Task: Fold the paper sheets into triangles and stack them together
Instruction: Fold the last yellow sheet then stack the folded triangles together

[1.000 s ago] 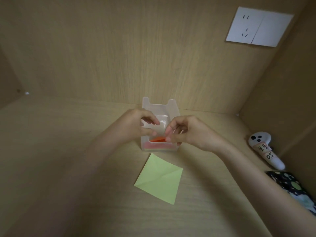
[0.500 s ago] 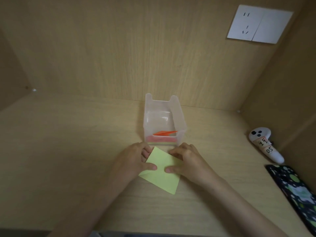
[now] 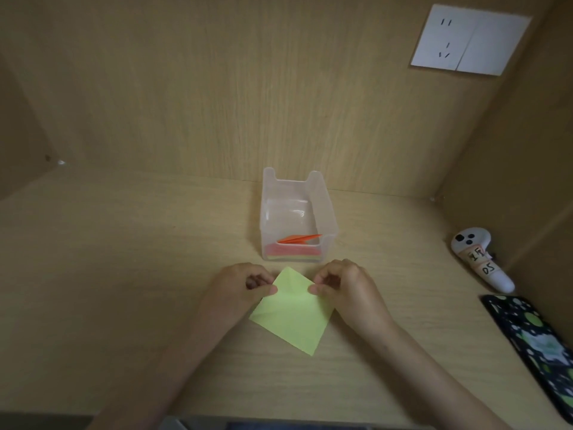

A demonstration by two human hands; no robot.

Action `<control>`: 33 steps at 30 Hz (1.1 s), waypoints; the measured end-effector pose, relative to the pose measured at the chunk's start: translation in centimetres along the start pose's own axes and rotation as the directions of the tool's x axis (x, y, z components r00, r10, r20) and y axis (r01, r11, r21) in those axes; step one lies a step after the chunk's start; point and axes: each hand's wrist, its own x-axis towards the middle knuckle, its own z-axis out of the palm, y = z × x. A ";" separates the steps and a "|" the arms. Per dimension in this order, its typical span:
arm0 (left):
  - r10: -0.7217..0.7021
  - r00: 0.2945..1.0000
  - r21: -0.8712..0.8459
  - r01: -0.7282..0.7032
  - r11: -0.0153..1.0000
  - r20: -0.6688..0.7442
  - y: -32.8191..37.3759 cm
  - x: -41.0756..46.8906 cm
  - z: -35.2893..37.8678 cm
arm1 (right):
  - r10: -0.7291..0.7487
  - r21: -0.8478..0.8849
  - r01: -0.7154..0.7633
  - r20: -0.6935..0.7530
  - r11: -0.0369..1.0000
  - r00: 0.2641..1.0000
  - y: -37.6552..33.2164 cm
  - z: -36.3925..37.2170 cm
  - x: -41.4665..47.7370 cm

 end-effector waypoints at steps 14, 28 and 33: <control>0.155 0.980 0.073 -0.146 0.987 -0.125 1.2 -1.1 -0.3 | 0.021 0.368 0.007 -0.073 0.930 0.997 0.0 -1.7 -0.1; -0.140 0.980 -0.516 0.193 0.835 0.141 3.4 -1.4 -1.1 | -0.380 0.248 0.353 0.069 0.902 0.923 -1.3 -3.8 -1.2; -0.163 0.970 -0.553 0.236 0.799 0.177 3.8 -1.6 -1.2 | -0.454 0.144 0.437 0.118 0.888 0.883 -1.4 -2.9 -1.2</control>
